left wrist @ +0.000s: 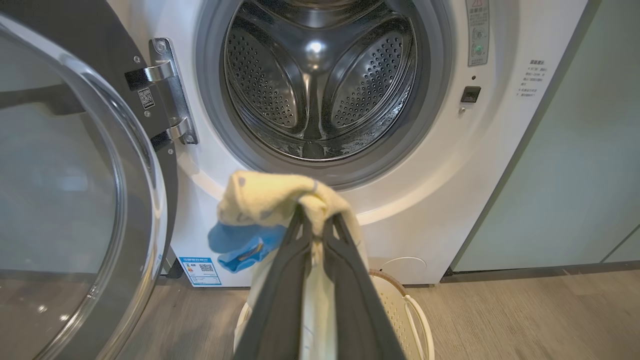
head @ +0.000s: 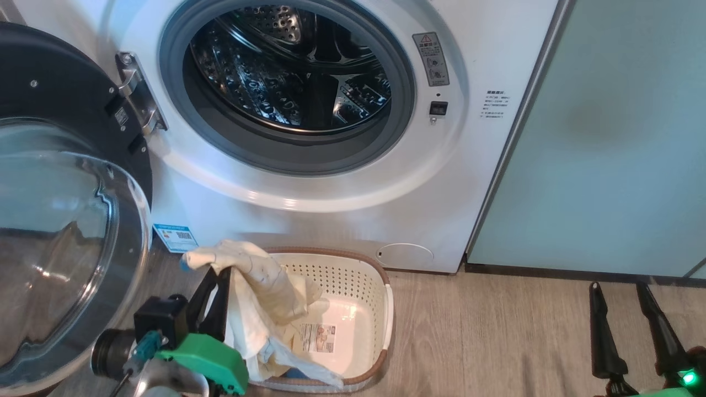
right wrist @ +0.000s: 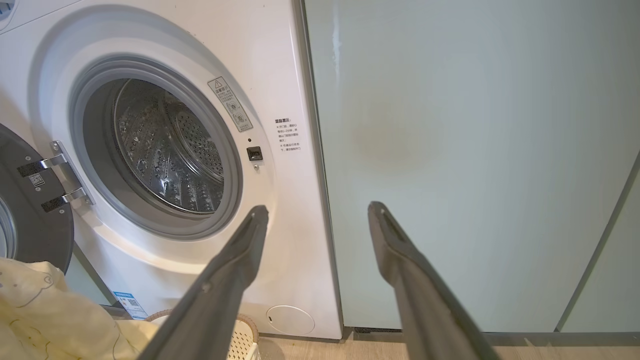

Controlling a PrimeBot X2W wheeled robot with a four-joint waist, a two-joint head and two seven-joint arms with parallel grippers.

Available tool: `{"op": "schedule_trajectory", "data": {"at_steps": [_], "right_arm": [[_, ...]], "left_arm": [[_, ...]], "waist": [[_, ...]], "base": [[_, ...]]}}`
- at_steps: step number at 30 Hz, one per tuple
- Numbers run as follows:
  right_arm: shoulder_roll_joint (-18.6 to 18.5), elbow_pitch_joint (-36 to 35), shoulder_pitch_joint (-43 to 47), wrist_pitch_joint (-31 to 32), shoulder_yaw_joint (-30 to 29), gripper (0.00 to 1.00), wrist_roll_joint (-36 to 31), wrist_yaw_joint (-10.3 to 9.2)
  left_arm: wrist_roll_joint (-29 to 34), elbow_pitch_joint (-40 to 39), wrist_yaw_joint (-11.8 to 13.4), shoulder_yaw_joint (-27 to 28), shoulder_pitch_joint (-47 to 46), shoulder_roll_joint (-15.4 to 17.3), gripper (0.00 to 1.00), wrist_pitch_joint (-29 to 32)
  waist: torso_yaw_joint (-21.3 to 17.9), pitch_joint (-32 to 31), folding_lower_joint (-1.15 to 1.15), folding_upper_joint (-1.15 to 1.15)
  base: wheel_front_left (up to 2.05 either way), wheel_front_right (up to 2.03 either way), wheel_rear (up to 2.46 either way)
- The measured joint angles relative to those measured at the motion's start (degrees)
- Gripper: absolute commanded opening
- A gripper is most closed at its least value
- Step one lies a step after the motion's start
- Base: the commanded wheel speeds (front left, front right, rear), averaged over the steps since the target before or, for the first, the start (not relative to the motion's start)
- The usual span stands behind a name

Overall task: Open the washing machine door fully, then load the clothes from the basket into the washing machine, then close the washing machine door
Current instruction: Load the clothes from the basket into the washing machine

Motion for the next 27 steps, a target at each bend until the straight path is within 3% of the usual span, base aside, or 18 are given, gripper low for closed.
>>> {"op": "schedule_trajectory", "data": {"at_steps": [27], "right_arm": [[0.0, 0.3, -0.1, 0.0, 1.8, 1.00, 1.3, 0.00]], "left_arm": [[-1.2, 1.1, 0.0, -1.1, -1.2, 0.6, 0.00, 1.5]], "waist": [[-1.7, 0.5, 0.01, 0.00]], "base": [[0.00, 0.00, 0.00]]}}
